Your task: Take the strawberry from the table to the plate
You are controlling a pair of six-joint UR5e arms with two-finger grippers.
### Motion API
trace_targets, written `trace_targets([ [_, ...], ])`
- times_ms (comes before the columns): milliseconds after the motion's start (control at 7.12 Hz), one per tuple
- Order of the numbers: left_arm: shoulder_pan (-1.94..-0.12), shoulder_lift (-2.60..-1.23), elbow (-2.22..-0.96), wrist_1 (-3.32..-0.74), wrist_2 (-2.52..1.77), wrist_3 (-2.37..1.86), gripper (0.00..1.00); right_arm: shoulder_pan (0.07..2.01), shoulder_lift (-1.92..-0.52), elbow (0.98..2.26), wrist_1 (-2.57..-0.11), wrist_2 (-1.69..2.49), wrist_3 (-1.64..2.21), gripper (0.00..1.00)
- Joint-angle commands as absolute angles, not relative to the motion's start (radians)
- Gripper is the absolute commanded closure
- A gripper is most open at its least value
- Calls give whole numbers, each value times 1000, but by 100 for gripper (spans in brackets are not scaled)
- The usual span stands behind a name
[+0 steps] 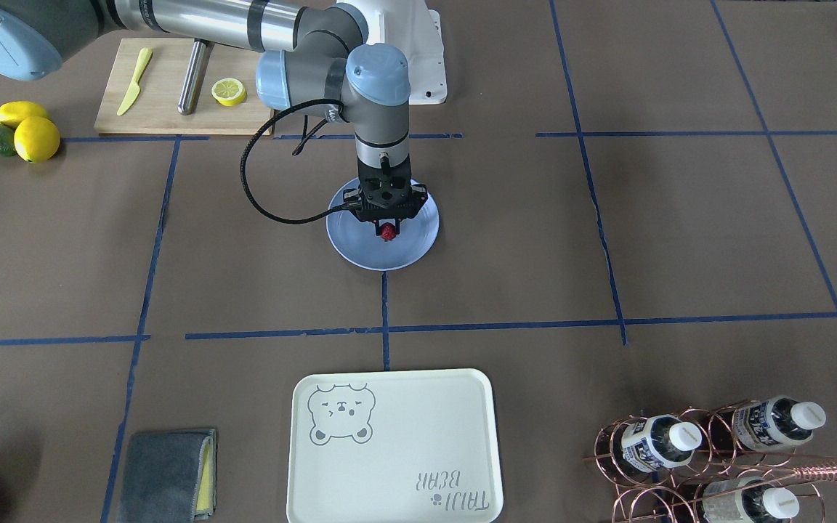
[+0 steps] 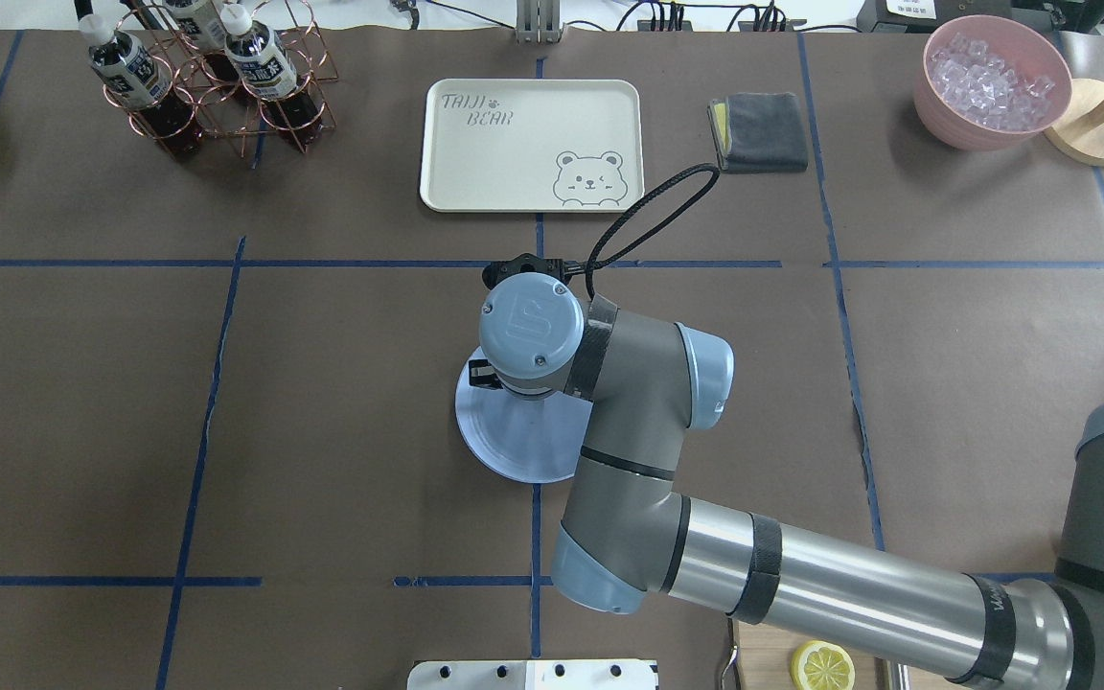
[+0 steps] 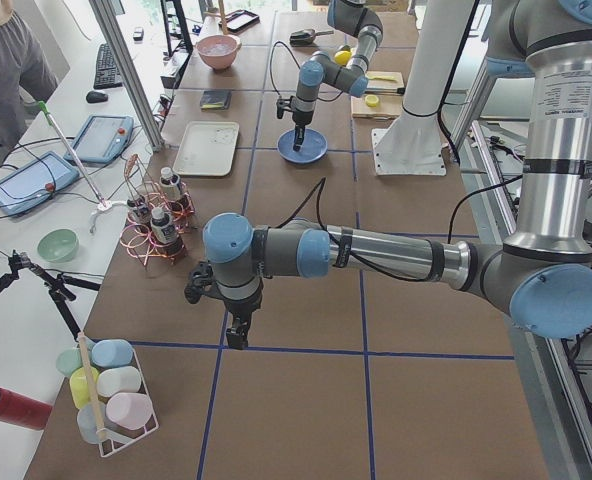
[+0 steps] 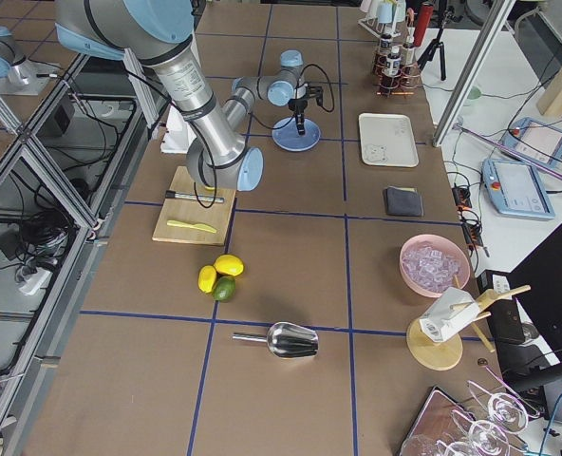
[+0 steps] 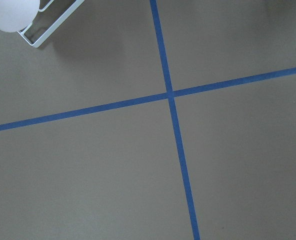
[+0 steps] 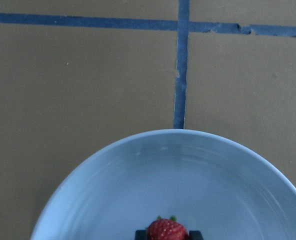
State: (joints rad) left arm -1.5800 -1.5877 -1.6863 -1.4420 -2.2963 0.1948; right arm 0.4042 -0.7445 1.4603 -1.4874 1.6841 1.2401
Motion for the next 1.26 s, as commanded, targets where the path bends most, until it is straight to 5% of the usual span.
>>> trace_targets([
  [0,-1580,-1588,-1686,-1442,-2296,195,0,403,-747,1474,-1489,1687,1238,41],
  [140,-1580,-1588,-1686,-1442,-2296,195,0,403,-752,1492,-1493,1687,1238,3],
  [562,-1580,-1586,-1684,-1440,-2296,195,0,568,-828,1641,-1494,1835,1151,0],
  [1124,-1580,-1586,-1678,-1440,-2299,187,0,992,-1185,1769,-1485,2103,532,0],
])
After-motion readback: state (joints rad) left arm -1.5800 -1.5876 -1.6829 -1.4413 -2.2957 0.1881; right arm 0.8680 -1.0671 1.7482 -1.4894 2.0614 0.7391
